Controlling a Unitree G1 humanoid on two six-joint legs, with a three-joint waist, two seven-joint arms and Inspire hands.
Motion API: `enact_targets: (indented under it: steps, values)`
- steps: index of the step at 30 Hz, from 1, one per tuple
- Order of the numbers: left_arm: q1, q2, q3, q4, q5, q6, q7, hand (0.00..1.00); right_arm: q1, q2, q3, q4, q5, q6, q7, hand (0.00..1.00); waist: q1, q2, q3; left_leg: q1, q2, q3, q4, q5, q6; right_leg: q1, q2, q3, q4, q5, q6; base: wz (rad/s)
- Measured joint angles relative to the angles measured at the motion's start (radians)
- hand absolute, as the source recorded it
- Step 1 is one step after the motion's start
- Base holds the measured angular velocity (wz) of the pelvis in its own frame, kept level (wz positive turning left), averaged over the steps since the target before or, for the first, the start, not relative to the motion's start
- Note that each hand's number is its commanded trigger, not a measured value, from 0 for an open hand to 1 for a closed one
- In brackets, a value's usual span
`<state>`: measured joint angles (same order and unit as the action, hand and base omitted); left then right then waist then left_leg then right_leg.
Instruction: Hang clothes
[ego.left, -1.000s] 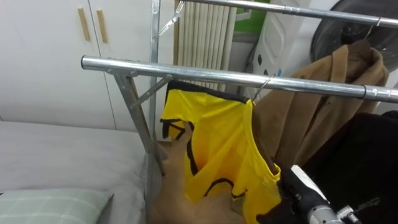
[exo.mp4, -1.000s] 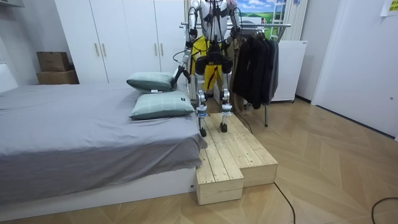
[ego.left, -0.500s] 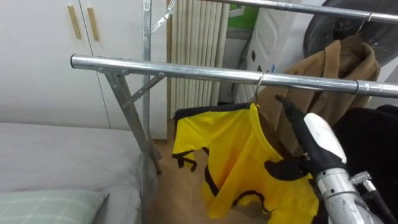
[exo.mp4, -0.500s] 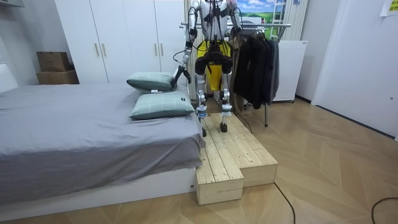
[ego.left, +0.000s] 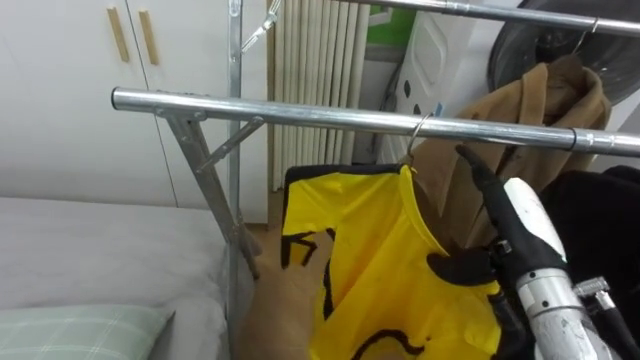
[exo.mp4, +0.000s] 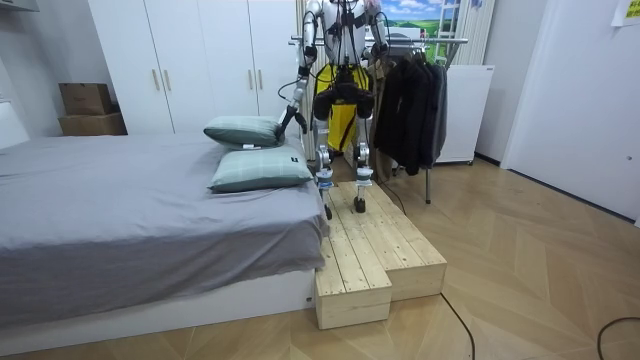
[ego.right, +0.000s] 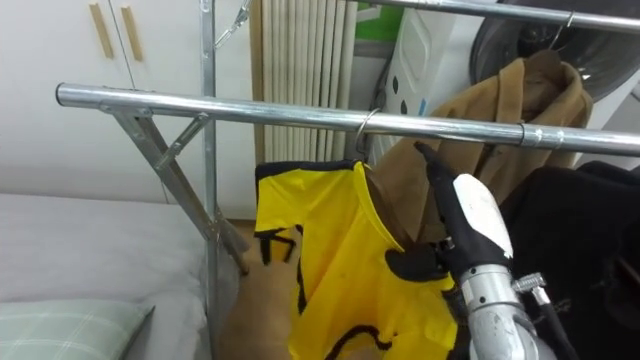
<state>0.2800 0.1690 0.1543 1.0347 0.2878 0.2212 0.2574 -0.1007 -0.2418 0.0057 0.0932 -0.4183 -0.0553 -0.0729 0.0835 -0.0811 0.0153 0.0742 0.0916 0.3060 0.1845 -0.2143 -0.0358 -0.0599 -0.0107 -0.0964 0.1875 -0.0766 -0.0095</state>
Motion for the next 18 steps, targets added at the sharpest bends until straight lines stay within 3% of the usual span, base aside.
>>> enact_targets:
  steps: [8,12,18]
  values:
    - [0.006,-0.002,-0.001,0.009,0.0,0.0,0.009,0.0,0.009,0.0,-0.001,-0.006,0.119,0.0,0.001,0.0,-0.012,0.0,0.0,0.004,0.0,0.006,-0.005,0.0,0.0,-0.002,0.001,0.004,-0.003,0.0,0.0,0.0]
    - [0.019,-0.002,-0.002,0.009,0.0,0.002,0.006,0.0,0.059,0.0,-0.015,-0.034,0.227,0.0,-0.002,0.0,-0.034,0.001,0.0001,-0.001,0.001,0.013,-0.005,0.0,0.0,-0.005,0.002,0.009,-0.001,0.0,0.0,-0.04]
    - [0.029,-0.003,0.0,0.009,0.0,0.006,0.003,0.0,0.139,0.0,-0.041,-0.026,0.272,0.0,-0.022,0.0,-0.054,0.005,0.0011,-0.001,0.001,0.02,-0.006,0.0,0.0,-0.012,0.003,0.013,-0.002,0.0,0.0,-0.02]
